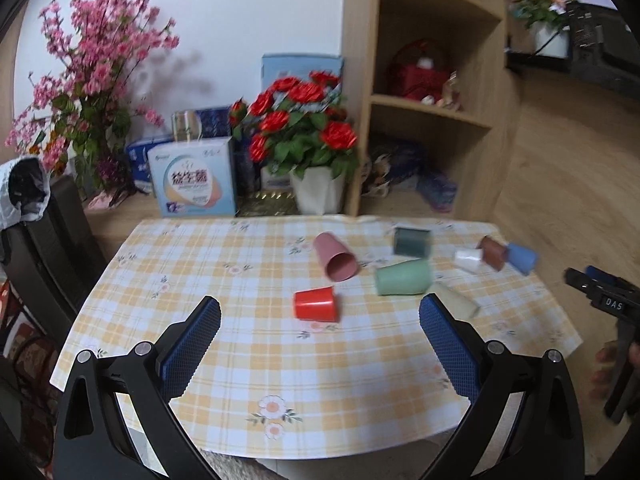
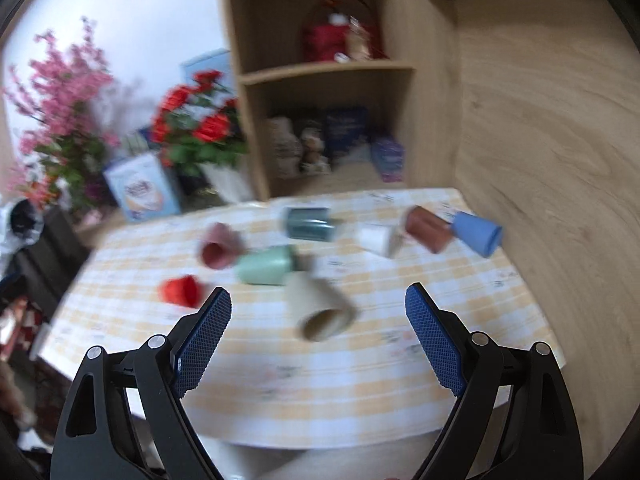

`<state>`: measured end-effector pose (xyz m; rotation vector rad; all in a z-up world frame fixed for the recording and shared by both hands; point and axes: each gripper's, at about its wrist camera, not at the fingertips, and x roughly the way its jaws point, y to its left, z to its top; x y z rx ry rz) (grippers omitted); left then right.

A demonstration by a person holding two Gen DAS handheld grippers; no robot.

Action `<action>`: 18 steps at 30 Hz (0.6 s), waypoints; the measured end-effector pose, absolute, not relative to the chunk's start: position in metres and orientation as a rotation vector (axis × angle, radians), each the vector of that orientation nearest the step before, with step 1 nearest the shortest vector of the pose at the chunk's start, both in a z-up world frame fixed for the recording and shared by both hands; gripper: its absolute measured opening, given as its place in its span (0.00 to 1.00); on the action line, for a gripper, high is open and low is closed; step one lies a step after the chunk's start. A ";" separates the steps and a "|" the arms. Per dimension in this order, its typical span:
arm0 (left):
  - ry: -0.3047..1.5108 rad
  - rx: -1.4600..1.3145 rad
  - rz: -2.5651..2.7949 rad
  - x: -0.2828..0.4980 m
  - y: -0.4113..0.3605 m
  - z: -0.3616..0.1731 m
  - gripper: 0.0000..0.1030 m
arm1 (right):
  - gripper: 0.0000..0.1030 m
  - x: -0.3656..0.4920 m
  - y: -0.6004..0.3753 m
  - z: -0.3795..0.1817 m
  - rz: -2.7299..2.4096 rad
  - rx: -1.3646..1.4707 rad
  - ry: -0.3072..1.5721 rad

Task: Flip cup upside down
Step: 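Reach the right gripper to the blue cup lying on its side and grasp it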

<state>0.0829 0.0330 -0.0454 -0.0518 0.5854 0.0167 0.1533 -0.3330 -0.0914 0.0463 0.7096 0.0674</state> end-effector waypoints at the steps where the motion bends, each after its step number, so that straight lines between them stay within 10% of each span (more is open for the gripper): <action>1: 0.594 -0.054 0.020 0.091 0.036 -0.049 0.94 | 0.83 0.167 -0.346 -0.100 0.048 0.015 0.742; 18: 0.685 -0.114 0.166 0.173 0.070 -0.101 0.94 | 0.83 0.384 -0.492 -0.196 -0.079 -0.512 1.130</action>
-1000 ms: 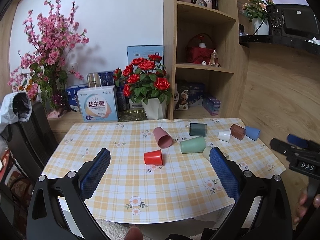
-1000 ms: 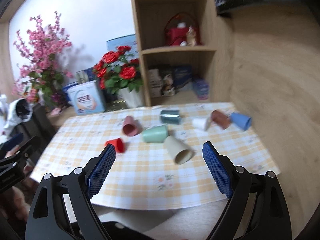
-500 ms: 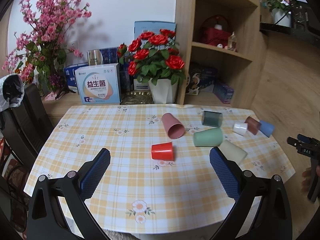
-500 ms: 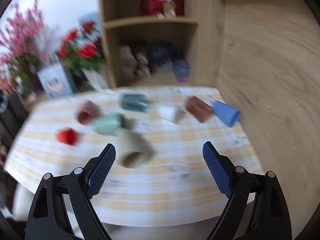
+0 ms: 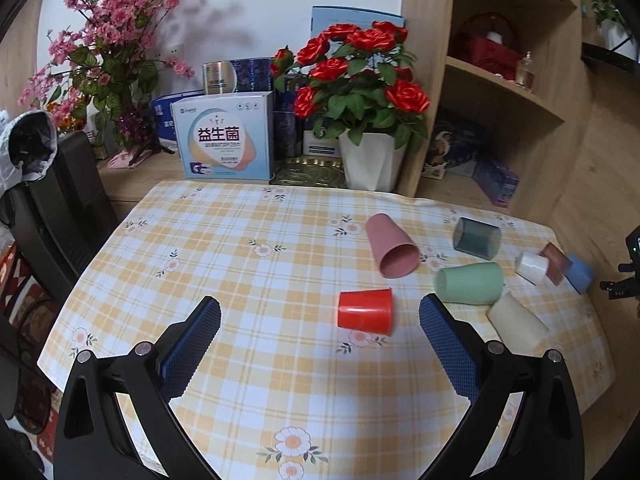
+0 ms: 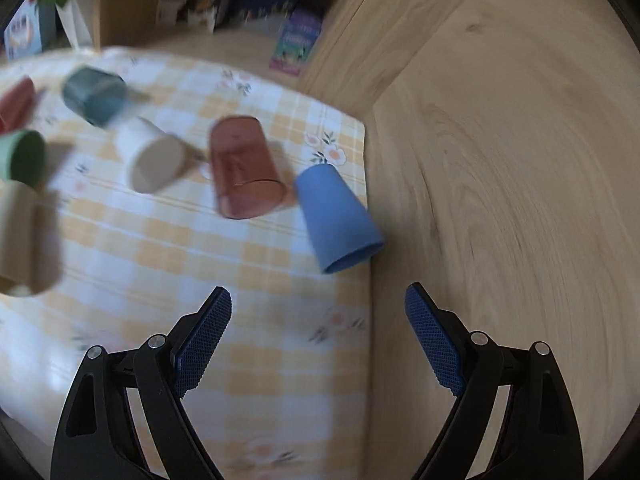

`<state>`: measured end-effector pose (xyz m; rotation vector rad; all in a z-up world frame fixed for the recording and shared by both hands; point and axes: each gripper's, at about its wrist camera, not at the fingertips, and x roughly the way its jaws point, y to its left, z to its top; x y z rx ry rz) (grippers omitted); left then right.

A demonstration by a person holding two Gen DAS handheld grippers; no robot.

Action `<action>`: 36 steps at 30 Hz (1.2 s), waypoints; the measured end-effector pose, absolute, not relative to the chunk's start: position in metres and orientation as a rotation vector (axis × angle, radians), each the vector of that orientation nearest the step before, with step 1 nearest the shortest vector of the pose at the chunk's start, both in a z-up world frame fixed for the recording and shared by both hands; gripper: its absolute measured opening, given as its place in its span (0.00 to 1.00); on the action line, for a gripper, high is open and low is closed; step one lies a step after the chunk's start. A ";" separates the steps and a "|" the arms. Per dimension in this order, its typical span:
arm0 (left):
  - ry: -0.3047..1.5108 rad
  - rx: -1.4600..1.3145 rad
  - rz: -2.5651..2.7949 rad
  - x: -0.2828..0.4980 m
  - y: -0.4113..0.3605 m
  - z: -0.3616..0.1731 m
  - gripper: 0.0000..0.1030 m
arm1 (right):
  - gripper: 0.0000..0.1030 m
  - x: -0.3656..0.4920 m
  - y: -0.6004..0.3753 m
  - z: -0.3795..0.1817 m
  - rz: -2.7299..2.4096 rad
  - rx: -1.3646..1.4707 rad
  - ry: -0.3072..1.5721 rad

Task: Flip cup upside down
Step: 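Reach the right gripper to the blue cup lying on its side and grasp it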

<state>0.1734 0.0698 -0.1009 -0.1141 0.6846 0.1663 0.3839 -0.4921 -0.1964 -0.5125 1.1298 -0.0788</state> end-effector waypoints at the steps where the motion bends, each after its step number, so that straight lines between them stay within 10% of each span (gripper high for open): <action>1: 0.687 -0.117 0.173 0.176 0.070 -0.102 0.94 | 0.83 0.398 -0.496 -0.203 -0.065 -0.547 1.158; 36: 0.778 -0.187 0.215 0.209 0.072 -0.123 0.94 | 0.65 0.491 -0.534 -0.283 -0.116 -0.373 1.468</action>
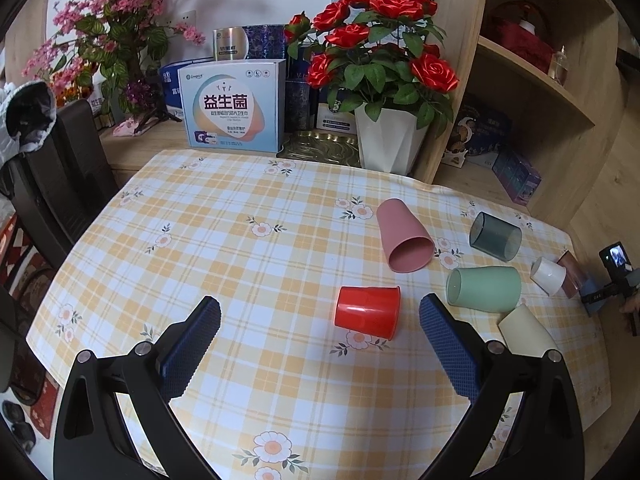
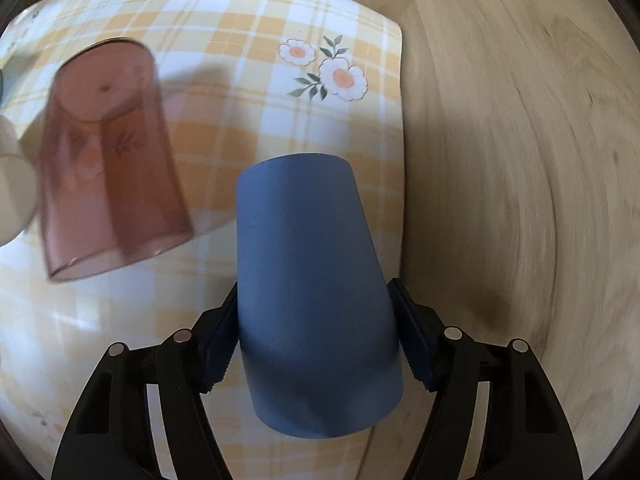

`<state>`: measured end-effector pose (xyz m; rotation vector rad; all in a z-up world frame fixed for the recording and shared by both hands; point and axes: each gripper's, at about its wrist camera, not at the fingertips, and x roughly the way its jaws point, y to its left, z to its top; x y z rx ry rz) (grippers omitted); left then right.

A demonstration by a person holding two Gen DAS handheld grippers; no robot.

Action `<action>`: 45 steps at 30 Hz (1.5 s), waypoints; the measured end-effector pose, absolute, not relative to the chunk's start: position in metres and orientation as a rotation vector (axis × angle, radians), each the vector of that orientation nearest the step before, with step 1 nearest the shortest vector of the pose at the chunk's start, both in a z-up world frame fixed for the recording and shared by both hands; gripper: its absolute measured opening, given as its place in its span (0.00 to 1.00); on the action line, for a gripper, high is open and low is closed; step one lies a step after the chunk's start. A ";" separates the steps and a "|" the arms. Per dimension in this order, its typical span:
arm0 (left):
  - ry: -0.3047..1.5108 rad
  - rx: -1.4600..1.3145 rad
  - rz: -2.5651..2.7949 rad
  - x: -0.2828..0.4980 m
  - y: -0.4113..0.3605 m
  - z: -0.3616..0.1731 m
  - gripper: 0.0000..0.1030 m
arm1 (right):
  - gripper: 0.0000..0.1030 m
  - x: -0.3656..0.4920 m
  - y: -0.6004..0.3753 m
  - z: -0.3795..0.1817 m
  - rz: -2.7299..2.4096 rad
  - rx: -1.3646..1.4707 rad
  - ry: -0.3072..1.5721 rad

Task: Flip cup upside down
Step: 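Reach the right gripper to the blue cup lying on its side and grasp it, then lift the blue cup with the right gripper and carry it toward the left gripper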

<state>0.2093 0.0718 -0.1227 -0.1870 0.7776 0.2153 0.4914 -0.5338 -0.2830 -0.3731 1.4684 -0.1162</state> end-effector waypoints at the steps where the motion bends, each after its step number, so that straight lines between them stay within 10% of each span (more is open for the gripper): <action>1: 0.776 -0.197 0.213 0.208 0.073 -0.123 0.94 | 0.65 0.487 -0.534 -0.279 -0.124 -0.343 1.461; 24: 0.680 -0.307 0.139 0.155 0.100 -0.112 0.94 | 0.65 0.353 -0.502 -0.223 -0.099 0.273 1.215; 45: 0.635 -0.350 0.111 0.120 0.116 -0.103 0.94 | 0.64 0.331 -0.319 -0.130 0.297 0.136 1.142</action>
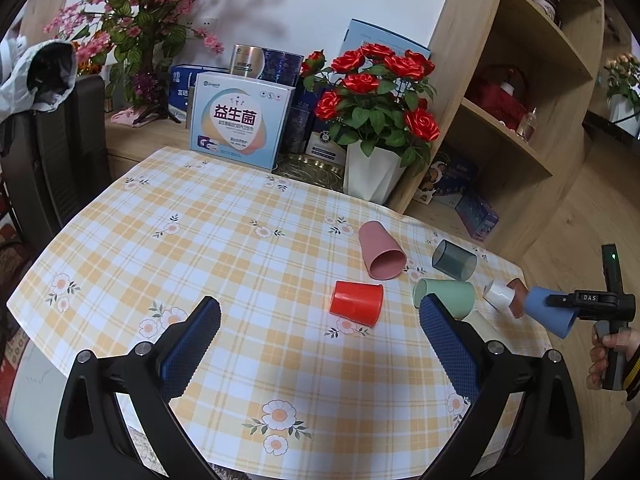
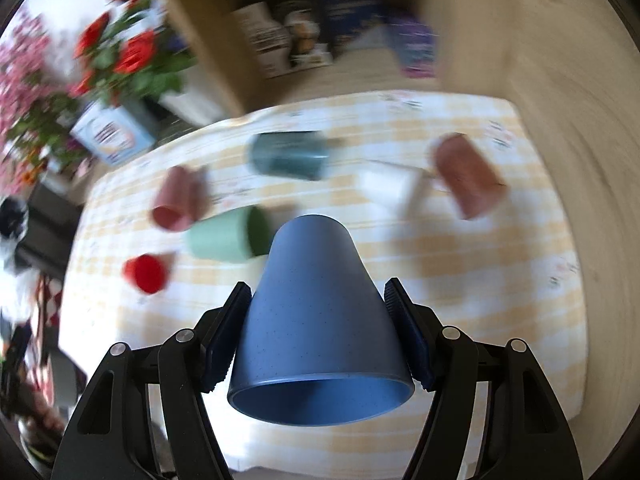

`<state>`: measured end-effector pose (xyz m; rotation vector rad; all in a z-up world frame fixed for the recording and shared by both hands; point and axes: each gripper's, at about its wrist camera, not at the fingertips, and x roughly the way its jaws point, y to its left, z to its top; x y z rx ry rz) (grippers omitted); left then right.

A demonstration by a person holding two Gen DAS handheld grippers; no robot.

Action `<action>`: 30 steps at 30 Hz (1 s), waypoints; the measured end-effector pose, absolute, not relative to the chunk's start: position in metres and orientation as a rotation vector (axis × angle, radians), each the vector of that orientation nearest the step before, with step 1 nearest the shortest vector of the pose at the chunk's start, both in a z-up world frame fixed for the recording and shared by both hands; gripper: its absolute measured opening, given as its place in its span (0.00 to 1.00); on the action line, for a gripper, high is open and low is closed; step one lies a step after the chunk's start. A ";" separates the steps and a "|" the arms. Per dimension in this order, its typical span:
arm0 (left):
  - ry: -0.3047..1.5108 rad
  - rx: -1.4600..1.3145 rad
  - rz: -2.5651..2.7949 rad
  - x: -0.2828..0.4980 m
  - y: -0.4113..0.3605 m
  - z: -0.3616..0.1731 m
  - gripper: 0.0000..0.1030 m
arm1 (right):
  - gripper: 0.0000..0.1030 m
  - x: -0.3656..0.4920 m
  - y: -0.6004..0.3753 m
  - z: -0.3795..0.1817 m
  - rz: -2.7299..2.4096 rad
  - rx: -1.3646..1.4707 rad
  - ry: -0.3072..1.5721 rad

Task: Flip cup upside down
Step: 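Lift the blue cup with the right gripper and carry it toward the left gripper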

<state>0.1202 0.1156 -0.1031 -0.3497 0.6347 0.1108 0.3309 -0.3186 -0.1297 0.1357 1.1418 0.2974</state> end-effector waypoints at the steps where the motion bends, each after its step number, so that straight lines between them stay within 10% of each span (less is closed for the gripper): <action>1: 0.635 -0.352 0.110 0.119 0.117 -0.103 0.94 | 0.64 0.330 -0.302 -0.130 0.329 0.122 1.145; 30: 0.738 -0.358 0.178 0.124 0.140 -0.135 0.94 | 0.64 0.265 -0.116 -0.232 0.402 0.099 1.113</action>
